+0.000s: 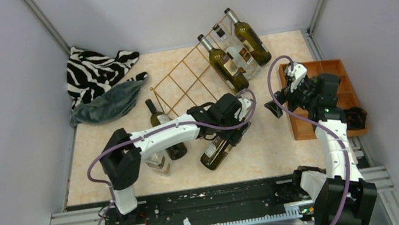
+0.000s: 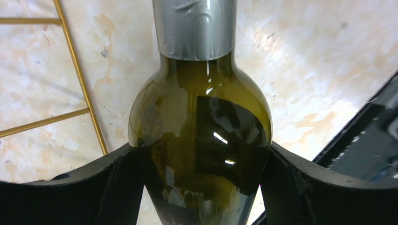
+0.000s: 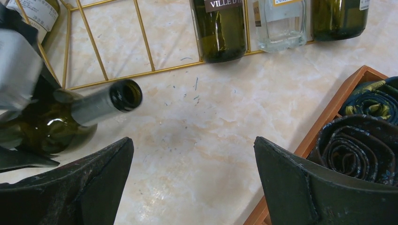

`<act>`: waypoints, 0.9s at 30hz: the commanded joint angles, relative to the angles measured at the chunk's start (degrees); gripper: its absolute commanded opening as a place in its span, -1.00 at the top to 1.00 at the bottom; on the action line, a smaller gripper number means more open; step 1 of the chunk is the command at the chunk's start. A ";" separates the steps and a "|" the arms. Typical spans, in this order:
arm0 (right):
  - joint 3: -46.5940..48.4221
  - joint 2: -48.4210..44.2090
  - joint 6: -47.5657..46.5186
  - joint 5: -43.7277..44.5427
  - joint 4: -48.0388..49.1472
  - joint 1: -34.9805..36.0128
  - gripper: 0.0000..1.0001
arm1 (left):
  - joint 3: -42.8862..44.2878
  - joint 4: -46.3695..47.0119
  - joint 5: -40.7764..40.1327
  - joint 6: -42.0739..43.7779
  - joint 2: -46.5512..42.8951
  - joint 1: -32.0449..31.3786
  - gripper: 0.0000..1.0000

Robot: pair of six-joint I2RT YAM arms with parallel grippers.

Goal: Put the wine bottle on the wine rack

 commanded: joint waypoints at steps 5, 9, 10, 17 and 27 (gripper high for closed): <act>2.37 -0.36 1.39 -5.53 0.92 -0.58 -0.97 | -5.26 15.91 5.46 -5.49 -8.54 1.66 1.00; 2.56 -0.15 1.66 -9.35 0.38 -0.58 -0.97 | -9.28 23.29 7.82 -7.59 -11.55 3.11 1.00; 2.57 -0.03 1.68 -10.41 0.29 -0.62 -0.97 | -10.08 24.92 8.33 -8.14 -12.10 3.34 1.00; 2.56 1.72 0.95 -19.83 -1.53 -0.54 -0.97 | -14.60 34.14 10.55 -13.26 -14.65 5.82 1.00; 1.38 4.19 -0.28 -25.44 -2.05 4.98 -0.97 | -20.37 49.39 10.45 -20.13 -17.15 8.34 1.00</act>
